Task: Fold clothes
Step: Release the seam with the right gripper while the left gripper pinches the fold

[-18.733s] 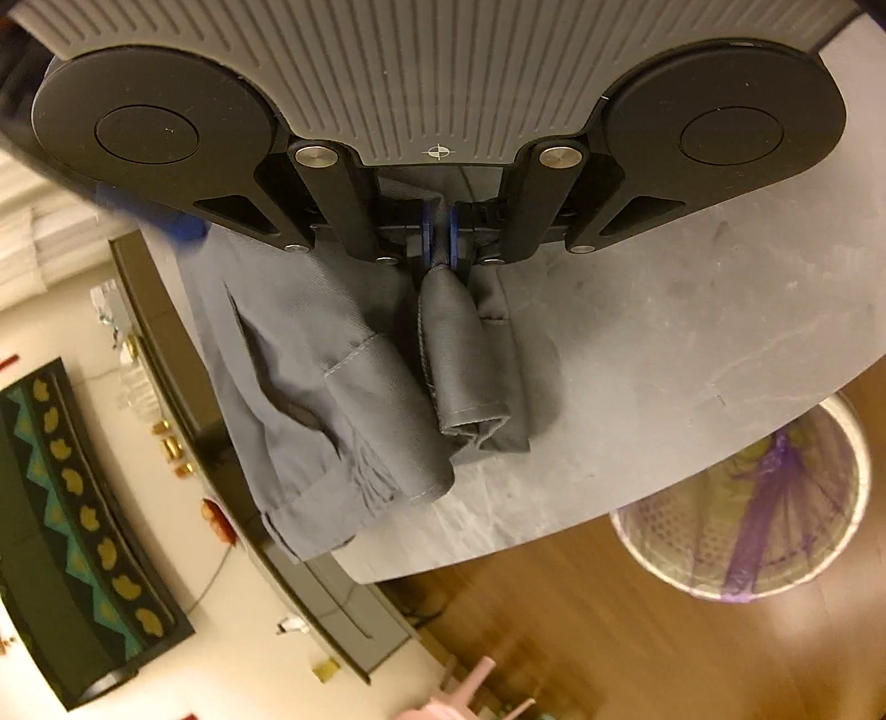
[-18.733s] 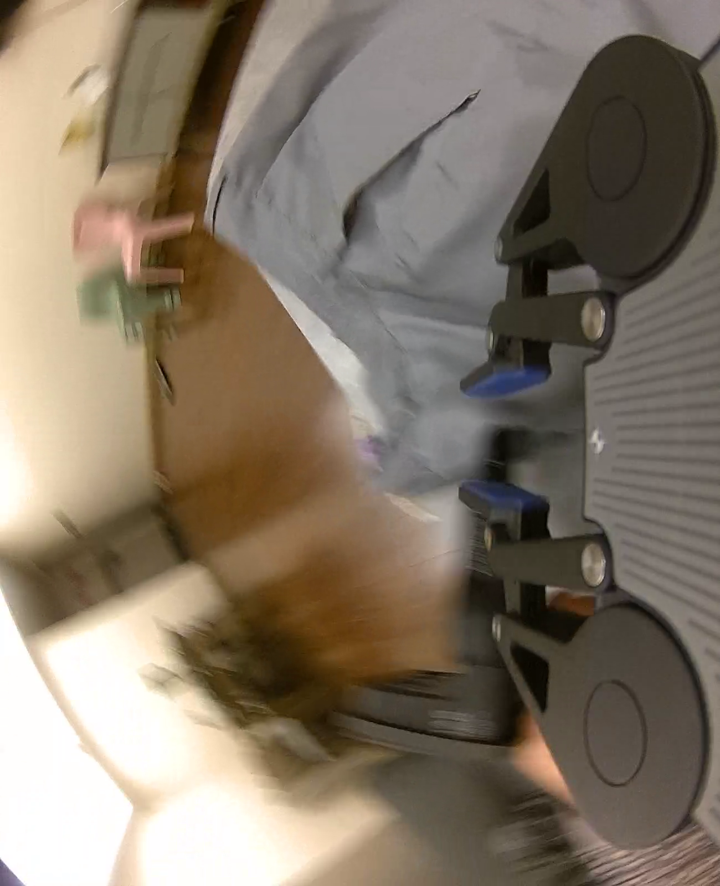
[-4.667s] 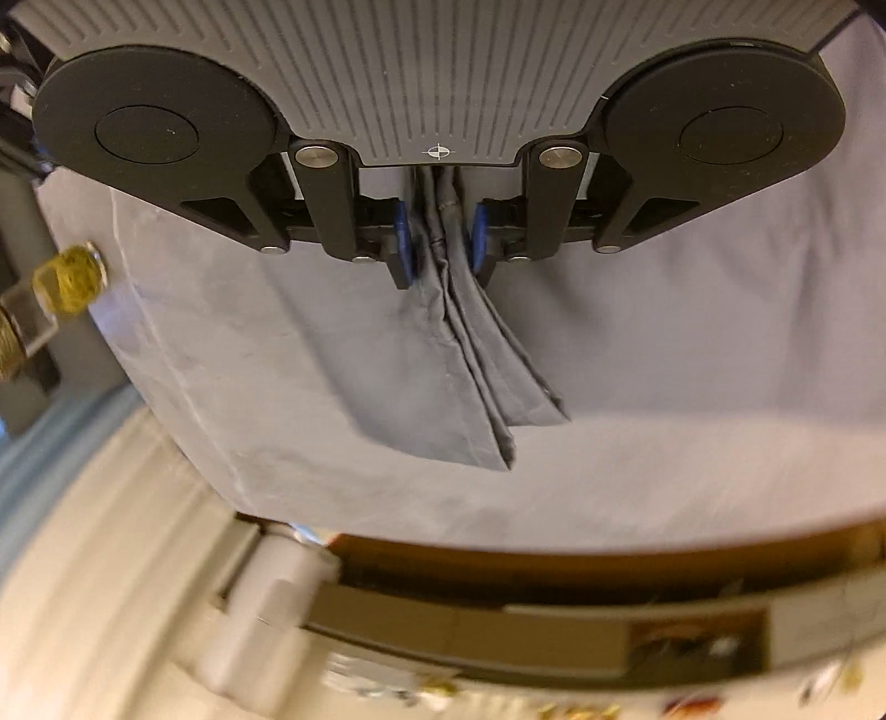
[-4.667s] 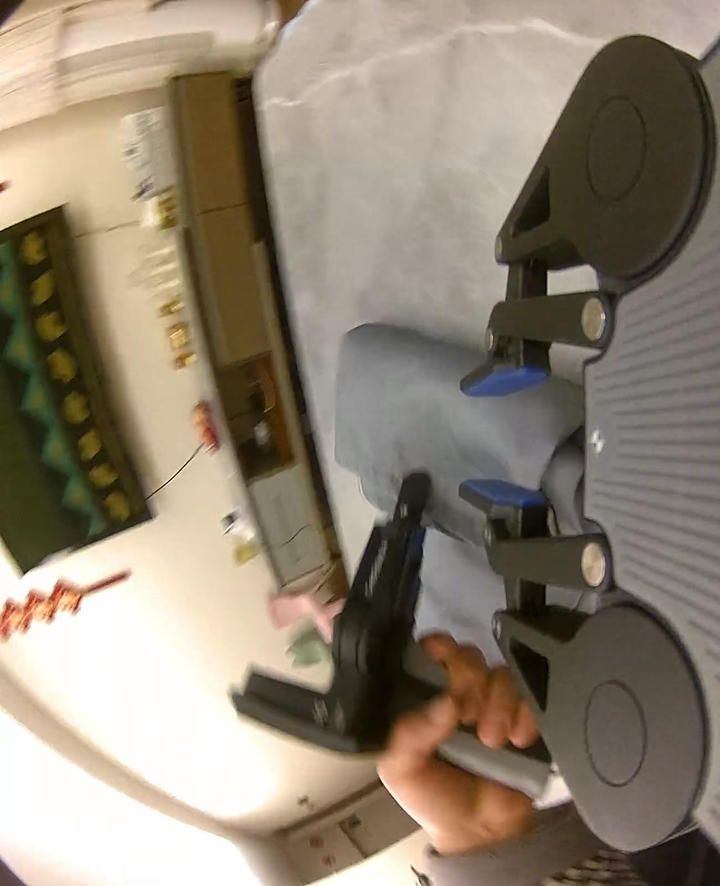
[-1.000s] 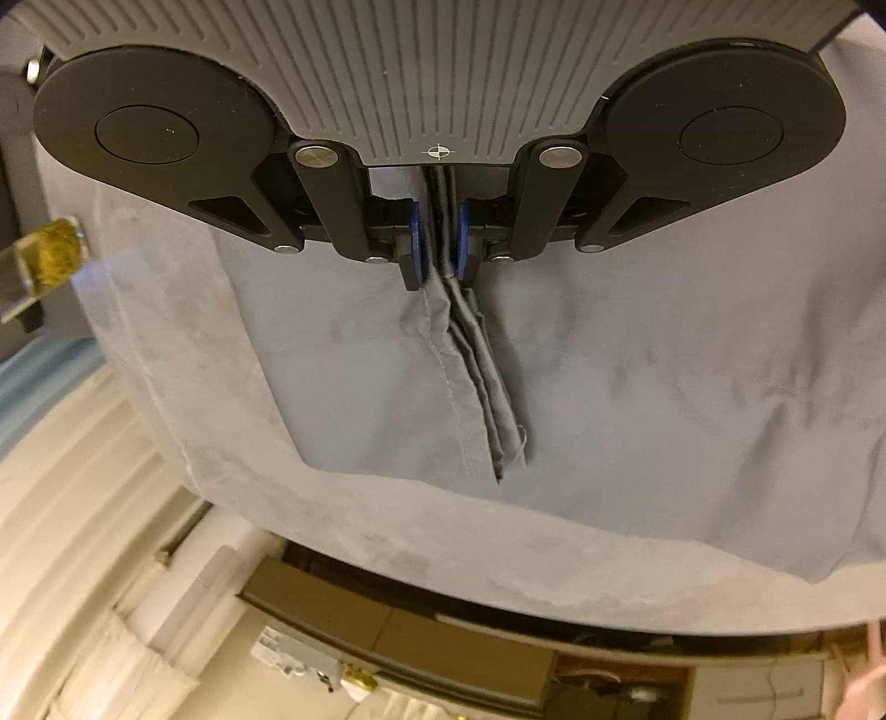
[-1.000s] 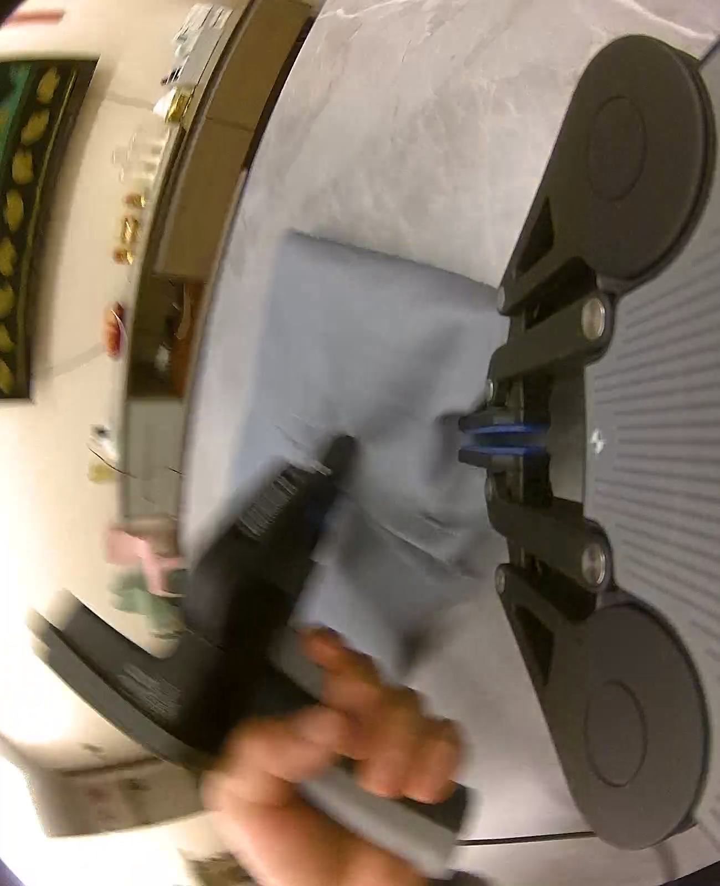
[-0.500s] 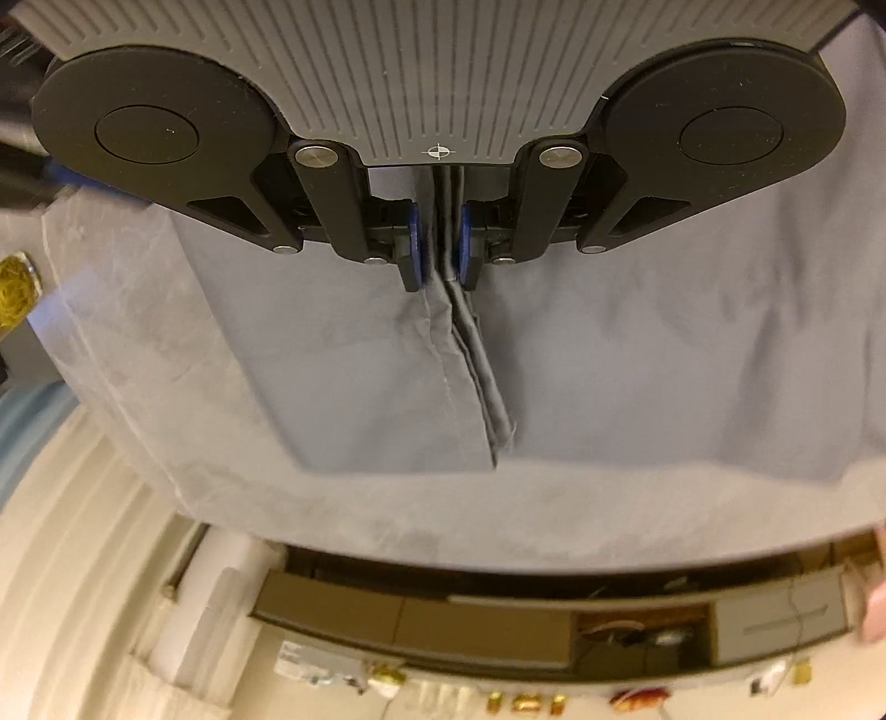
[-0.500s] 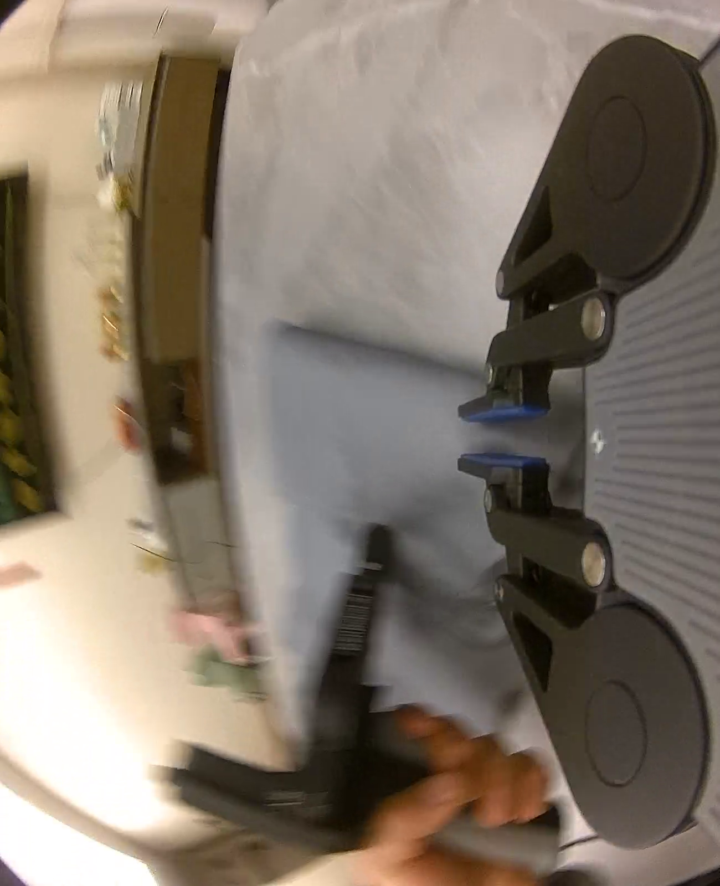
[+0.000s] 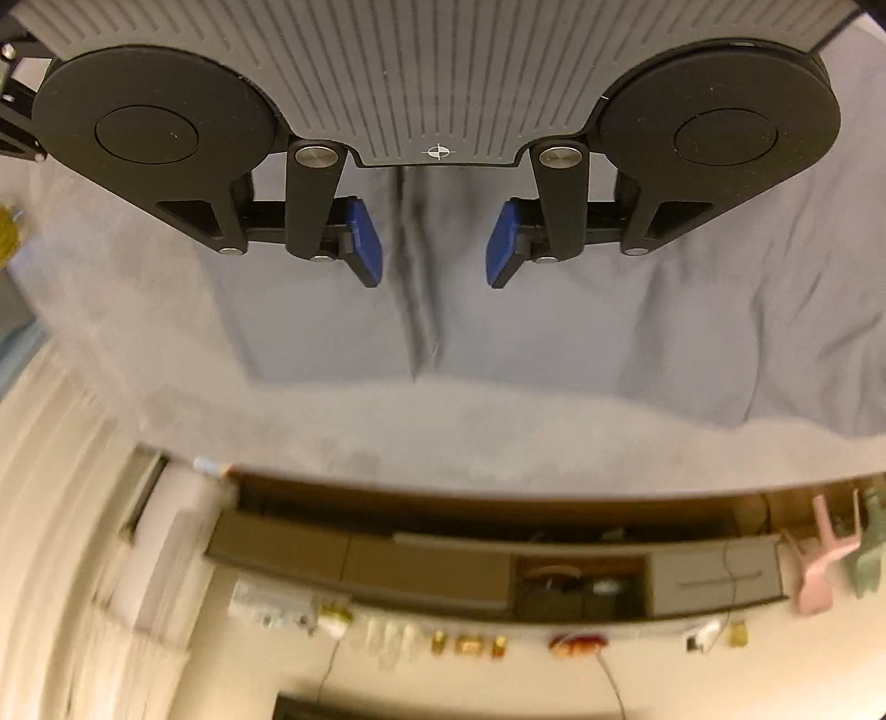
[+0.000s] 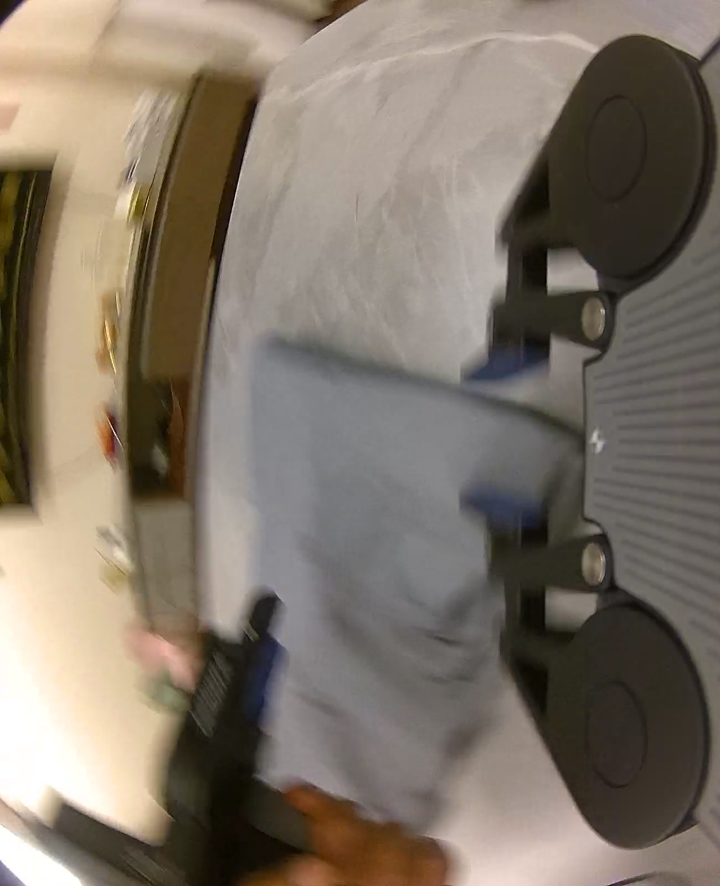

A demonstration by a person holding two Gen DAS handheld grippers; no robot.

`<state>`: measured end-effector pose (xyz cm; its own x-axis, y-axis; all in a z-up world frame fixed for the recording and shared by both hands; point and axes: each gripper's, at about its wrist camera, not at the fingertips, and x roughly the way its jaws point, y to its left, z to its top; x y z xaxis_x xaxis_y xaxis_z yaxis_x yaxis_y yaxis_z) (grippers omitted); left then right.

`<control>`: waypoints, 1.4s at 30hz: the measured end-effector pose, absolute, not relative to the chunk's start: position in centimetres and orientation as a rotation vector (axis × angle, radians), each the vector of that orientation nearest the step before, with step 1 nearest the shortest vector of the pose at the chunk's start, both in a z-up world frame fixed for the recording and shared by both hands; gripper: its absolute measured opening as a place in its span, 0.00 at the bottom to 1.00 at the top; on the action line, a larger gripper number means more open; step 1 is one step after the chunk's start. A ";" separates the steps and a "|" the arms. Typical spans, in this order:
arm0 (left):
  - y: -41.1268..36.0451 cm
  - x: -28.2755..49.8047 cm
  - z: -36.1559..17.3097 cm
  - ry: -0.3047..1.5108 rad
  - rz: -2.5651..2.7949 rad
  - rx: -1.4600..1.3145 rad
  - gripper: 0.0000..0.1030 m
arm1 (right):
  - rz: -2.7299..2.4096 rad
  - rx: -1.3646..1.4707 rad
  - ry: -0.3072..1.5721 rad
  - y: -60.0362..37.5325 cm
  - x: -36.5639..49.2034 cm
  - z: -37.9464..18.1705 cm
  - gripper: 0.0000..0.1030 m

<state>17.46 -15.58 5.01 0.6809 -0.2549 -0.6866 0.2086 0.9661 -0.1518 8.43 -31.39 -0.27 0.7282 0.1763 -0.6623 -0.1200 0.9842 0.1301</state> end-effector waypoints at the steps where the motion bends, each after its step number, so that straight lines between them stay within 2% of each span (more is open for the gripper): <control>1: -16.2 17.7 5.5 0.780 -0.284 -0.065 0.37 | 0.148 0.123 0.735 -31.9 8.8 -0.4 0.62; 2: -17.0 17.9 5.9 0.783 -0.312 -0.061 0.41 | 0.133 0.165 0.733 -32.4 9.1 -0.5 0.60; 4: -19.5 18.5 6.0 0.815 -0.392 -0.014 0.49 | 0.136 0.153 0.764 -32.1 9.6 -1.5 0.37; 5: -20.9 18.9 5.8 0.838 -0.433 0.016 0.55 | 0.159 0.129 0.783 -31.6 10.0 -2.1 0.09; 9: -25.9 20.5 3.9 0.945 -0.516 0.129 0.60 | 0.154 0.087 0.736 -30.6 9.3 -1.5 0.05; 13: -28.3 21.5 2.0 1.020 -0.558 0.180 0.63 | 0.209 0.120 0.656 -30.8 8.4 -0.1 0.04; 16: -28.0 21.4 1.2 1.017 -0.527 0.196 0.08 | 0.245 0.141 0.618 -30.8 7.8 0.5 0.04; 17: -27.5 21.2 1.3 1.006 -0.524 0.180 0.01 | 0.254 0.147 0.610 -30.9 7.6 0.6 0.04; 19: -25.7 20.7 2.5 0.965 -0.550 0.122 0.00 | 0.283 0.180 0.586 -31.3 7.3 0.9 0.09; 21: -23.1 20.1 4.6 0.929 -0.591 0.040 0.00 | 0.341 0.286 0.555 -32.4 6.9 1.6 0.28; 23: -19.1 19.8 7.5 0.884 -0.620 -0.048 0.00 | 0.412 0.421 0.513 -33.7 6.5 2.5 0.32; 28: -5.7 20.3 11.1 0.828 -0.520 -0.196 0.00 | 0.475 0.440 0.526 -32.0 6.8 3.1 0.32; 32: 1.8 21.4 7.8 0.900 -0.395 -0.232 0.00 | 0.479 0.281 0.650 -25.7 8.3 1.5 0.31; 36: 5.2 21.8 4.6 0.940 -0.375 -0.314 0.00 | 0.437 0.124 0.665 -20.7 8.9 0.7 0.32; 38: 5.5 21.7 3.9 0.936 -0.374 -0.304 0.07 | 0.431 0.072 0.639 -19.1 8.7 1.1 0.32; 42: 4.9 21.5 2.7 0.926 -0.380 -0.279 0.10 | 0.368 -0.033 0.685 -17.2 9.8 0.1 0.32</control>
